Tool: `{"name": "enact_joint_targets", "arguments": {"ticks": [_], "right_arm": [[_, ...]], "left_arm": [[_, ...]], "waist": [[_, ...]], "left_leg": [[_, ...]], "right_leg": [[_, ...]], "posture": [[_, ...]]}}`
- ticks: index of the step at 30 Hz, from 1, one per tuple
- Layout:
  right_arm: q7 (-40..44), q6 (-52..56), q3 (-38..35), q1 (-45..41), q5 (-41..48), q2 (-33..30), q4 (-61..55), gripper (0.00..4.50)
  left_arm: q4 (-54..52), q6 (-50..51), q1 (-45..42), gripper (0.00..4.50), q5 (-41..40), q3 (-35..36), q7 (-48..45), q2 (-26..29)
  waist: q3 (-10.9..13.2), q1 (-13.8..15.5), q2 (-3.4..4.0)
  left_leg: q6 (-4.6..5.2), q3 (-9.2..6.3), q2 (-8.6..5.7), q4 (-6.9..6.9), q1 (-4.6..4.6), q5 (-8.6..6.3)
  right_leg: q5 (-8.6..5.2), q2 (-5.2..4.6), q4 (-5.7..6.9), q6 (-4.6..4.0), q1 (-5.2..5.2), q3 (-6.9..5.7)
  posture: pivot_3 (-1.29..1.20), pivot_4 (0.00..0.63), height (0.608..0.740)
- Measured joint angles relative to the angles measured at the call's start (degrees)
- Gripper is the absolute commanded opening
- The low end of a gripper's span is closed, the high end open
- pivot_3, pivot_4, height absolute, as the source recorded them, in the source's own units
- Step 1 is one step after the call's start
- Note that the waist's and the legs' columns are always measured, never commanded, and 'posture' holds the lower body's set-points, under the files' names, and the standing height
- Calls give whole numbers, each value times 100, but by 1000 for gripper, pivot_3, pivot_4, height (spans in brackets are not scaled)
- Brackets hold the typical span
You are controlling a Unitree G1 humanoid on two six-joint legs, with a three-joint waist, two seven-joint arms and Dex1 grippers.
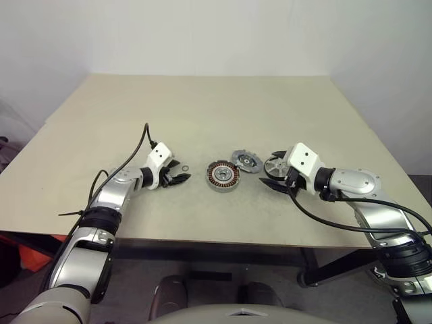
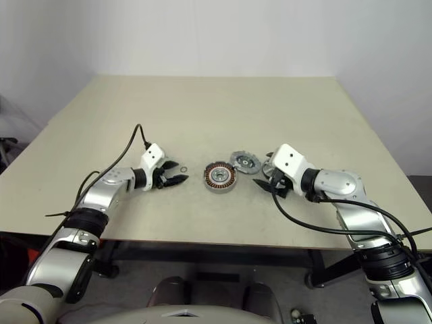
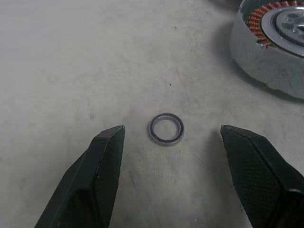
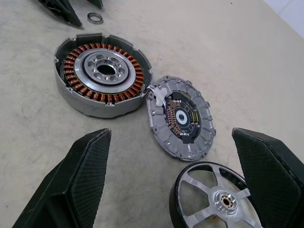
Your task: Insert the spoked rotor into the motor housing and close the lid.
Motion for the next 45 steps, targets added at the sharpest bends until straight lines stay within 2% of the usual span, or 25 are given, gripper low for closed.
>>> {"name": "enact_joint_targets", "arguments": {"ticks": [13, 25, 29, 35, 38, 41, 42, 45], "right_arm": [[-60, -13, 0, -1, -32, 8, 35, 4186], [-76, -71, 0, -21, -45, 47, 160, 4186], [-78, -100, 0, -83, -45, 73, 209, 4228], [-82, -110, -1, -161, -48, 74, 261, 4228], [-84, -110, -1, -164, -50, 74, 275, 4228], [-83, -110, -1, -184, -55, 74, 293, 4228], [-83, -110, -1, -212, -58, 75, 325, 4228], [-85, -110, -1, -289, -72, 75, 383, 4228]], "left_arm": [[273, -4, -153, 3388, 60, 24, 361, -282], [533, -303, -230, 3388, 187, 7, 583, -298], [567, -331, -230, 2493, 185, 10, 655, -306], [567, -116, -189, 2493, 26, 223, 686, -289], [560, -102, -149, 1866, -30, 309, 706, -179], [564, -101, -118, 888, -42, 393, 734, -55], [568, -100, -117, 764, -41, 395, 736, -17], [574, -97, -111, 764, -31, 395, 736, 55]], "waist": [[-1, 7, 1], [-1, 6, 1], [-1, -8, 1], [0, -21, 0], [-1, -27, 1], [-1, -28, 1], [-1, -27, 1], [-1, -26, 1]], "left_leg": [[1, 0, -1, 0, 4, 0], [2, -1, 0, 0, 17, -1], [1, -1, 1, 0, 17, 0], [1, 0, 4, -3, 16, 0], [2, -1, 4, -5, 14, 0], [2, -1, 3, -5, 12, 0], [2, 0, 2, -5, 11, -1], [3, 0, 3, -5, 12, -1]], "right_leg": [[0, -1, 0, 0, 7, 0], [0, -1, 1, 2, 23, 0], [-1, 0, 1, 3, 26, 0], [0, 3, 1, 2, 23, 0], [1, 4, 0, -2, 14, 0], [1, 4, -5, -2, 8, 0], [1, 4, -6, -2, 8, 0], [1, 3, -6, -2, 8, 0]], "posture": [[0, 0, 740], [0, 0, 740], [0, 0, 740], [0, 0, 740], [0, 0, 740], [0, 0, 740], [0, 0, 740], [0, 0, 740]]}}
